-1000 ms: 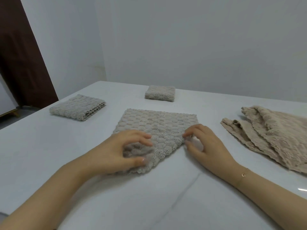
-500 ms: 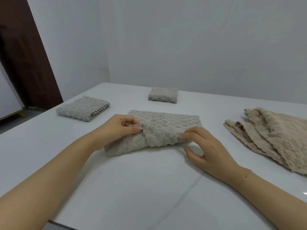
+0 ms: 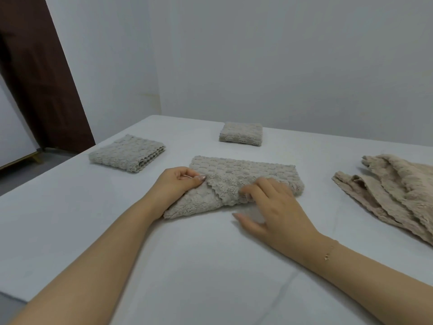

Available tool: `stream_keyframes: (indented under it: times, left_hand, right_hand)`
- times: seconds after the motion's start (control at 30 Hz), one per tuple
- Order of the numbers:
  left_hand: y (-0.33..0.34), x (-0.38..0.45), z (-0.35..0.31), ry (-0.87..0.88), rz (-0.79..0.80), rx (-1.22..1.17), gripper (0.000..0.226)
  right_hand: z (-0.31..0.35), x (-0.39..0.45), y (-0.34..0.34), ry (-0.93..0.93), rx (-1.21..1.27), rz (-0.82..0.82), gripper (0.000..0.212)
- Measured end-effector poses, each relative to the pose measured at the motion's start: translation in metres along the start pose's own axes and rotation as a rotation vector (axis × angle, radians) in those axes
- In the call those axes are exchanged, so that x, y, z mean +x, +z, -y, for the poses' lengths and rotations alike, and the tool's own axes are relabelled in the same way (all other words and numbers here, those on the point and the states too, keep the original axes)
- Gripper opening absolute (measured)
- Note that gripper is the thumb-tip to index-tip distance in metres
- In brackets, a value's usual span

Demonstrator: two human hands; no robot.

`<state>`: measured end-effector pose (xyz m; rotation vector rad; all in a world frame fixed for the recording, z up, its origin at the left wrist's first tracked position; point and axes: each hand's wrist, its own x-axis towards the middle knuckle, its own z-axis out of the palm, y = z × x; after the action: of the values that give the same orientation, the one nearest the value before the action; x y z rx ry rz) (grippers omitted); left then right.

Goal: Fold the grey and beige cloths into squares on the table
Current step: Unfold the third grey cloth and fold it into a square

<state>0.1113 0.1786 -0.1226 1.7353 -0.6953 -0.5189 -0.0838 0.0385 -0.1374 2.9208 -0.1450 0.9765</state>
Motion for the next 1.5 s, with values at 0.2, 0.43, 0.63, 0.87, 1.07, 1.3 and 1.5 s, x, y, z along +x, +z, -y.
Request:
stream_keyframes:
  times: [0.2, 0.43, 0.63, 0.87, 1.07, 1.3, 1.5]
  left_hand:
    - [-0.001, -0.004, 0.001, 0.048, 0.042, -0.015, 0.021]
    - [-0.003, -0.015, -0.005, 0.167, 0.237, 0.142, 0.034]
    - [-0.007, -0.013, -0.001, 0.187, 0.251, 0.164, 0.025]
    - [-0.007, -0.014, -0.001, 0.190, 0.283, 0.168, 0.022]
    - [-0.009, -0.020, -0.006, 0.156, 0.334, 0.091, 0.009]
    - [-0.011, -0.024, -0.007, 0.118, 0.354, 0.036, 0.018]
    - [-0.013, -0.019, 0.001, 0.163, 0.299, 0.127, 0.028]
  right_hand:
    - [0.018, 0.027, 0.021, 0.123, -0.162, 0.031, 0.039]
    - [0.009, 0.026, 0.023, 0.071, -0.205, -0.002, 0.017]
    - [0.009, 0.022, 0.016, 0.057, -0.065, -0.083, 0.016]
    - [0.012, 0.029, -0.031, 0.492, 0.606, -0.053, 0.023]
    - [-0.017, 0.059, -0.045, 0.691, 0.644, 0.183, 0.027]
    - [-0.038, 0.067, -0.049, 0.582, 0.324, 0.423, 0.029]
    - [-0.036, 0.027, -0.057, 0.358, 0.097, 0.273, 0.035]
